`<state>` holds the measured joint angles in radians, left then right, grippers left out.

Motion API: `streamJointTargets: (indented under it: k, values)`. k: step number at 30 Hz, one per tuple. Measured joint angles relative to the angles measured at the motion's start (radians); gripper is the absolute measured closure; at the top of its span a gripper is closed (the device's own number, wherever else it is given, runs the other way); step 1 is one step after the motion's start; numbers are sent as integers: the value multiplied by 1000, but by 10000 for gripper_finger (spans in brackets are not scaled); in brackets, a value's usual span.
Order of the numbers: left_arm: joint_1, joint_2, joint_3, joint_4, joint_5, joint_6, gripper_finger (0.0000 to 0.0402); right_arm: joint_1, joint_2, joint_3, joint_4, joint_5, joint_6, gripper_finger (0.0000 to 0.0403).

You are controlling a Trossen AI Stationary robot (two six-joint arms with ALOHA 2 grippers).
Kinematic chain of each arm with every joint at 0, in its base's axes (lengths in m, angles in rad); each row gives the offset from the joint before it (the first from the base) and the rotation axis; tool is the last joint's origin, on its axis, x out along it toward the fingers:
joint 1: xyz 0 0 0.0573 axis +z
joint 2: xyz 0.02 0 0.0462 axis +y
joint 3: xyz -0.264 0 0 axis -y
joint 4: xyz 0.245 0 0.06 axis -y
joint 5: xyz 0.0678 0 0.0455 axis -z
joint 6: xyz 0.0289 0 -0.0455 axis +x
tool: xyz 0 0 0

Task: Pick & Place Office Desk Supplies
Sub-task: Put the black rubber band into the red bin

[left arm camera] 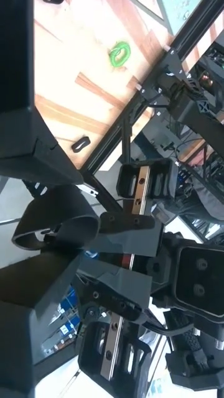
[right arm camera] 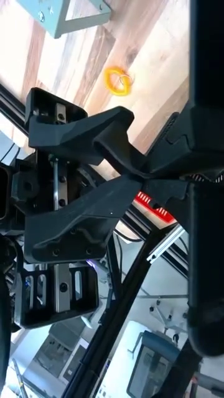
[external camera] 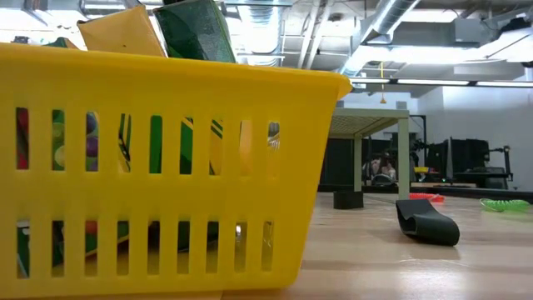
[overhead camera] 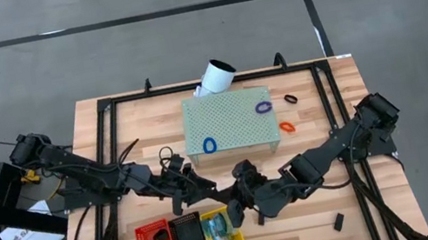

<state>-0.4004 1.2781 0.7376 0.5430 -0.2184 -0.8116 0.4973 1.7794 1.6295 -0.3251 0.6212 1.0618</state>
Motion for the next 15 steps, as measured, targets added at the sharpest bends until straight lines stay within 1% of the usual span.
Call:
streamJointTargets:
  k: [2, 5, 7, 12, 15]
  values:
    - [4, 0, 0, 0, -4, 0, 244, 0, 0, 0, -5, 0, 0, 403]
    - [5, 0, 0, 1, -10, 1, 273, 0, 0, 0, -10, 4, 1, 403]
    - [8, 0, 0, 2, -9, 2, 301, 0, 0, 0, -16, 5, 7, 403]
    - [8, 0, 0, 25, 3, 32, 386, 0, 0, -1, -19, 8, 11, 401]
    - [8, 1, 0, 51, 10, 42, 393, -1, 0, -1, -9, 12, 12, 387]
